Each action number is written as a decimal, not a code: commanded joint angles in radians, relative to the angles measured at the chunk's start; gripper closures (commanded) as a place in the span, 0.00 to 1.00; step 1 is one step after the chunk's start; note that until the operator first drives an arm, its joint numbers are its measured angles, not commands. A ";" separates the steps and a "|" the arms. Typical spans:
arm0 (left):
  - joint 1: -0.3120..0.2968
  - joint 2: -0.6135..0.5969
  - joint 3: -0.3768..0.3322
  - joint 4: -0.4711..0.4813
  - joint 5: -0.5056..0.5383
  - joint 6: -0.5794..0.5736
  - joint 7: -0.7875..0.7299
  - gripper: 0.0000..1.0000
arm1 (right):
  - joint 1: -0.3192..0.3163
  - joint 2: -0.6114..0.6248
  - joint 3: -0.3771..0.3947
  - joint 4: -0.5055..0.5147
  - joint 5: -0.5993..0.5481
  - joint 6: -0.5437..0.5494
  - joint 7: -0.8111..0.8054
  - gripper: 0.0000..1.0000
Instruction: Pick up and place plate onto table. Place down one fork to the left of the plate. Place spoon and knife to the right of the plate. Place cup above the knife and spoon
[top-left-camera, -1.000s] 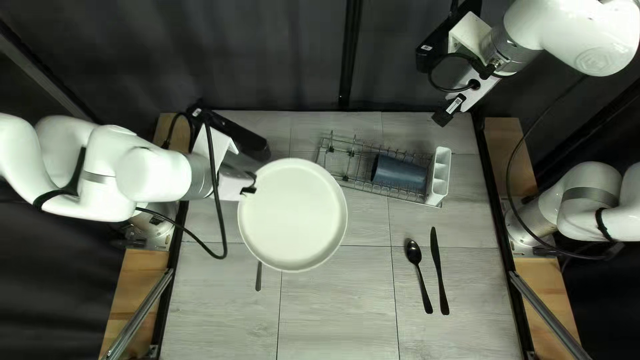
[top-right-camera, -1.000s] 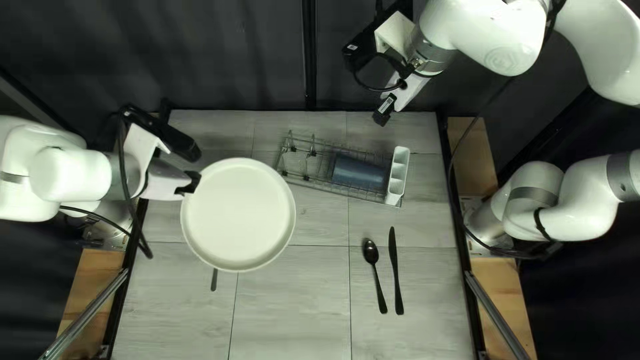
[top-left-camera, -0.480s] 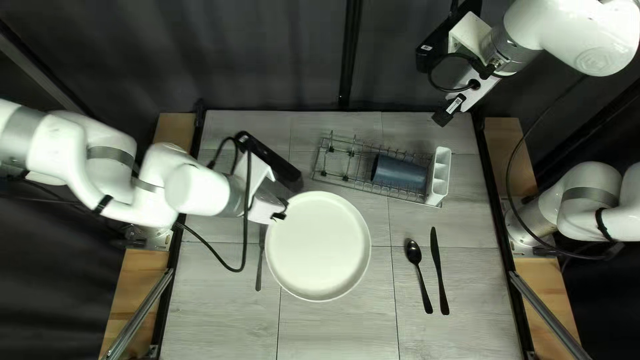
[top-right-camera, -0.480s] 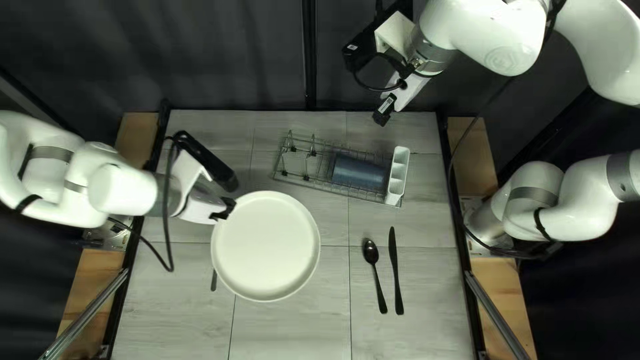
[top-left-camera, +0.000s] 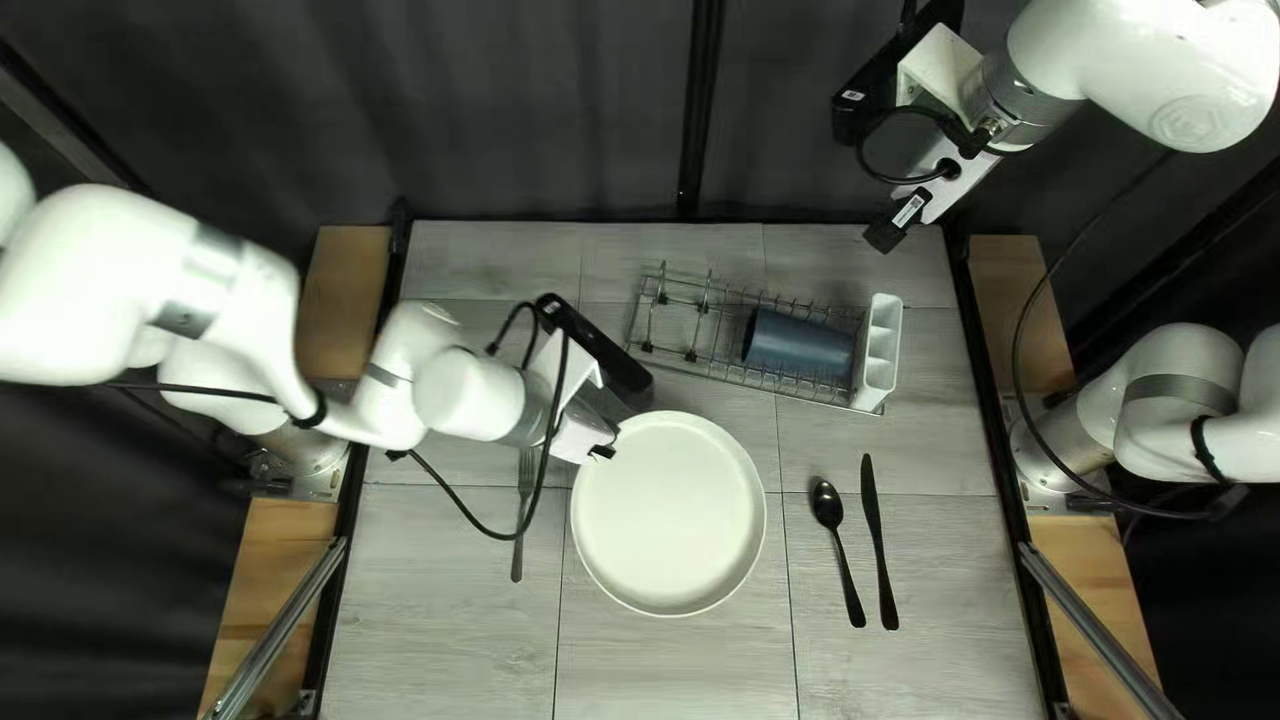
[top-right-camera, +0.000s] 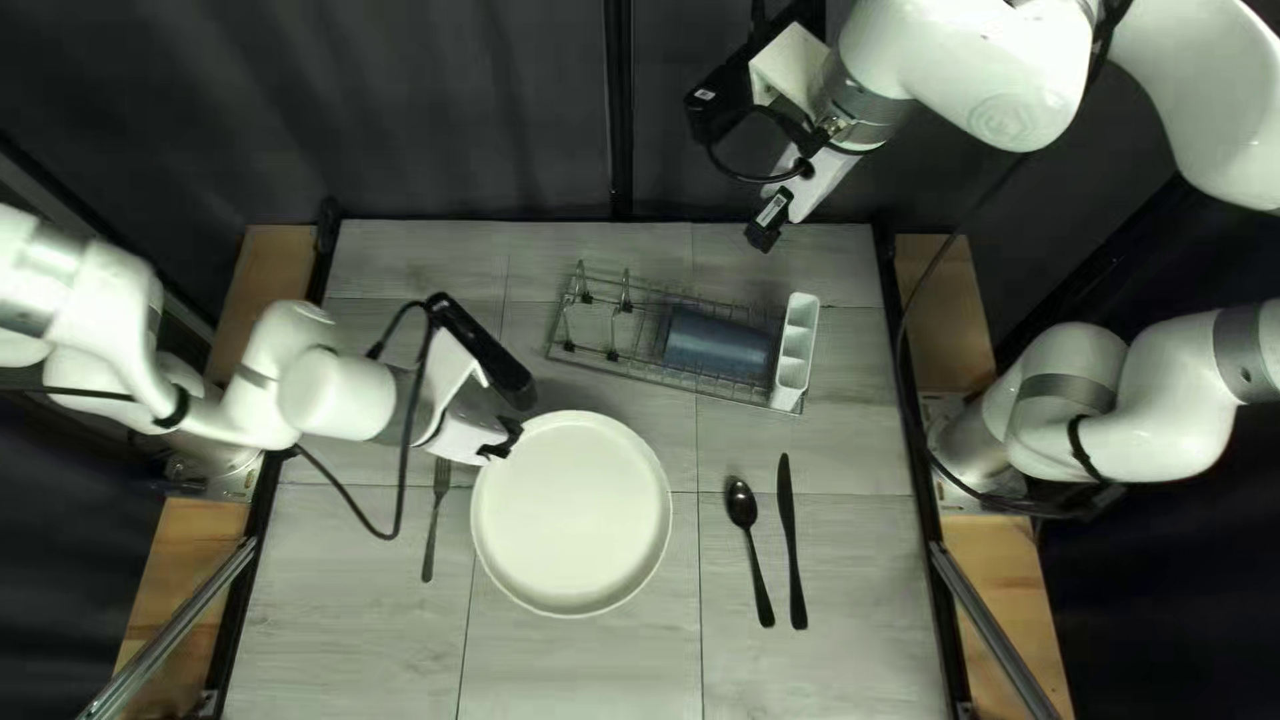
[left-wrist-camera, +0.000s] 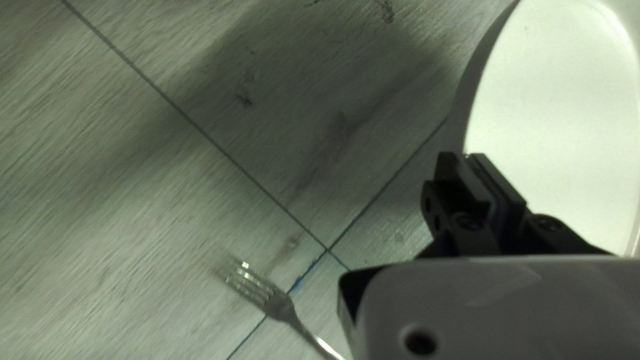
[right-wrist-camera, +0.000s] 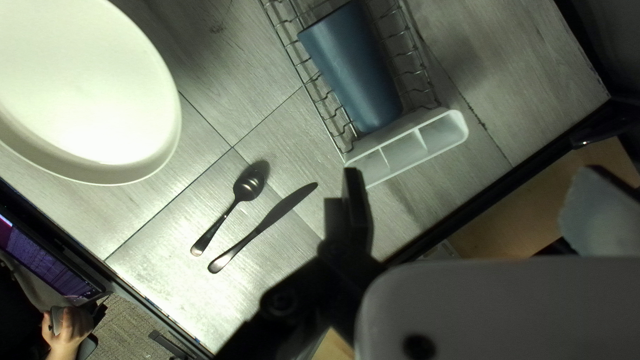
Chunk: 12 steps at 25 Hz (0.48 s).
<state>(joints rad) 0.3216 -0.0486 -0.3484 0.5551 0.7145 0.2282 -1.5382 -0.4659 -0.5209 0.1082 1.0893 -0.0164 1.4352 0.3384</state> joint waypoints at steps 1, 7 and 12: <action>0.013 0.049 0.012 0.018 0.069 -0.030 -0.047 1.00 | 0.000 0.000 0.000 0.000 0.000 0.000 0.000 0.00; 0.010 0.056 0.010 0.015 0.072 -0.040 -0.055 0.53 | 0.000 0.000 0.000 0.000 0.000 0.000 0.000 0.00; -0.016 -0.003 0.023 -0.027 -0.094 -0.040 0.093 0.00 | 0.000 0.000 0.000 0.000 0.000 0.000 0.000 0.00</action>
<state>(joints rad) 0.3305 -0.0041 -0.3376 0.5564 0.7365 0.1826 -1.5492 -0.4659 -0.5209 0.1082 1.0893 -0.0164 1.4352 0.3384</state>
